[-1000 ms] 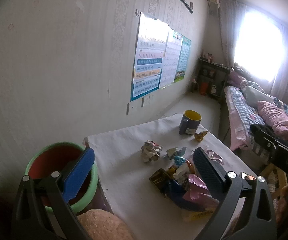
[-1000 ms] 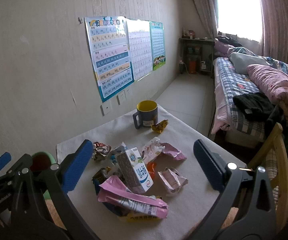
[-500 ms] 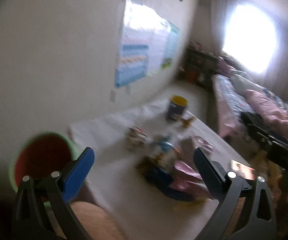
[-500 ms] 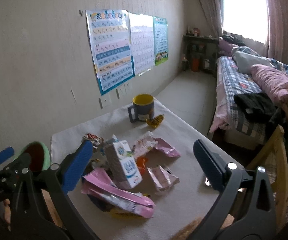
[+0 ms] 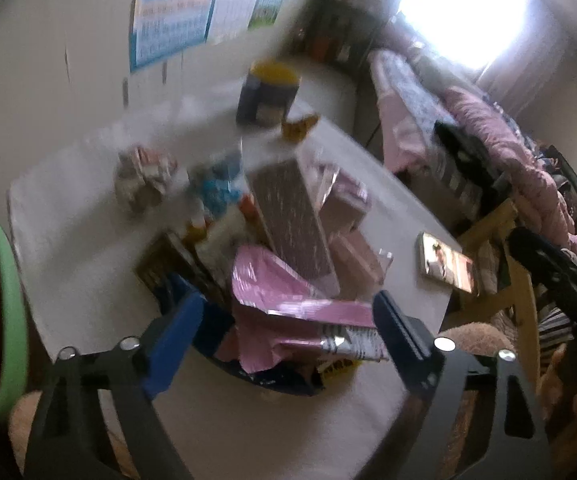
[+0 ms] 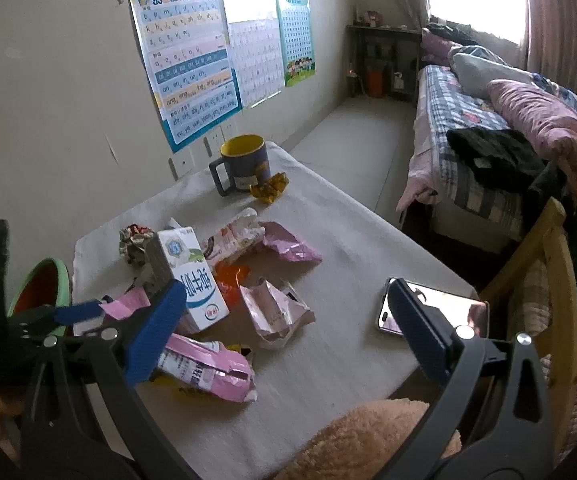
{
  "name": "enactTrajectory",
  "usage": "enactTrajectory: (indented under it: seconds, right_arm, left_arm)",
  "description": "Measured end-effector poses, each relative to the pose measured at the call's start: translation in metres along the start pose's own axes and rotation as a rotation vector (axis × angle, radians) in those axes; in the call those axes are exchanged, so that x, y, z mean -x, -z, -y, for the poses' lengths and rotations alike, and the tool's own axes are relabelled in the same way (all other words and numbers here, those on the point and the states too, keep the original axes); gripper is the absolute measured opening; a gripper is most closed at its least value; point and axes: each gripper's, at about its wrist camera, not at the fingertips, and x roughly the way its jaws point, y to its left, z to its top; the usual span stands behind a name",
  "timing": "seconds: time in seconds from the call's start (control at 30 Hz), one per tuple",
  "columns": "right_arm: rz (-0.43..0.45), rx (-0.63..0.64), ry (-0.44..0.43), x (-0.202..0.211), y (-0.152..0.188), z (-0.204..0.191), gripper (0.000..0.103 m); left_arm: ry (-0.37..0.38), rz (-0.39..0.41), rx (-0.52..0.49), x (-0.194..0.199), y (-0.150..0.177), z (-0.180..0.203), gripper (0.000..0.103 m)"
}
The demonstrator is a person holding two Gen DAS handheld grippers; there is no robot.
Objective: Collect trash
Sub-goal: 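Grasp the pink snack wrapper with the left tool, then grasp the white milk carton with the right tool while left carries wrapper to bucket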
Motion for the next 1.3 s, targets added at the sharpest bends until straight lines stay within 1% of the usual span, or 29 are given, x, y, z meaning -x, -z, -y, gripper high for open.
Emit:
enactTrajectory:
  seconds: [0.07, 0.13, 0.17, 0.2, 0.23, 0.27, 0.3, 0.4, 0.5, 0.6, 0.67, 0.7, 0.77, 0.83, 0.93, 1.0, 1.1, 1.17, 1.23, 1.27, 1.3]
  right_arm:
    - [-0.01, -0.004, -0.008, -0.003, 0.002, 0.002, 0.099]
    - [-0.024, -0.01, -0.019, -0.008, 0.003, 0.002, 0.099]
    - [-0.03, -0.01, -0.024, -0.01, 0.004, 0.001, 0.099]
    - [-0.038, -0.01, -0.03, -0.012, 0.004, 0.0, 0.099]
    - [-0.042, -0.01, -0.034, -0.014, 0.005, 0.0, 0.099]
    - [-0.049, -0.008, -0.041, -0.016, 0.007, -0.002, 0.099]
    - [-0.054, -0.008, -0.048, -0.017, 0.008, -0.003, 0.099]
    - [-0.074, -0.009, -0.075, -0.022, 0.01, -0.007, 0.099]
    - [-0.088, -0.007, -0.092, -0.023, 0.011, -0.01, 0.099]
    - [-0.096, 0.001, -0.097, -0.026, 0.011, -0.013, 0.099]
    - [-0.105, 0.006, -0.107, -0.029, 0.009, -0.015, 0.099]
    - [-0.11, 0.012, -0.117, -0.032, 0.007, -0.017, 0.099]
    - [-0.114, 0.036, -0.137, -0.038, 0.003, -0.023, 0.099]
    - [-0.125, 0.079, -0.152, -0.047, 0.0, -0.033, 0.099]
    - [-0.179, 0.167, -0.169, -0.071, 0.001, -0.055, 0.099]
    - [-0.211, 0.216, -0.169, -0.087, 0.006, -0.069, 0.099]
    - [-0.248, 0.27, -0.119, -0.109, 0.015, -0.085, 0.094]
    - [-0.269, 0.293, -0.087, -0.122, 0.02, -0.089, 0.085]
    - [-0.295, 0.316, -0.063, -0.132, 0.026, -0.092, 0.068]
    - [-0.301, 0.316, -0.066, -0.134, 0.028, -0.092, 0.06]
    - [-0.307, 0.312, -0.072, -0.135, 0.029, -0.091, 0.046]
  left_arm:
    - [0.006, -0.044, 0.008, -0.007, 0.005, -0.002, 0.067]
    - [0.022, -0.047, 0.014, -0.008, 0.012, -0.003, 0.064]
    - [0.031, -0.045, 0.017, -0.006, 0.013, -0.004, 0.055]
    - [0.047, -0.041, 0.026, -0.002, 0.014, -0.006, 0.035]
    - [0.056, -0.04, 0.03, -0.001, 0.014, -0.007, 0.033]
    - [0.073, -0.034, 0.039, 0.004, 0.014, -0.009, 0.027]
    - [0.086, -0.033, 0.044, 0.007, 0.013, -0.01, 0.025]
    - [0.115, -0.022, 0.043, 0.018, 0.014, -0.011, 0.019]
    - [0.13, 0.003, 0.045, 0.031, 0.017, -0.013, 0.017]
    - [0.107, 0.061, 0.039, 0.055, 0.021, -0.017, 0.015]
    - [0.106, 0.096, 0.05, 0.07, 0.022, -0.025, 0.014]
    - [0.11, 0.127, 0.063, 0.083, 0.023, -0.03, 0.014]
    - [0.107, 0.166, 0.078, 0.1, 0.023, -0.039, 0.014]
    - [0.09, 0.223, 0.101, 0.121, 0.022, -0.05, 0.014]
    - [0.059, 0.285, 0.127, 0.139, 0.021, -0.063, 0.014]
    - [0.022, 0.311, 0.124, 0.148, 0.02, -0.067, 0.014]
    - [-0.007, 0.334, 0.122, 0.156, 0.022, -0.072, 0.014]
    - [-0.015, 0.341, 0.13, 0.156, 0.024, -0.074, 0.014]
    - [-0.011, 0.338, 0.144, 0.155, 0.027, -0.078, 0.014]
    - [-0.01, 0.338, 0.147, 0.155, 0.028, -0.079, 0.014]
    - [-0.009, 0.339, 0.15, 0.155, 0.028, -0.08, 0.014]
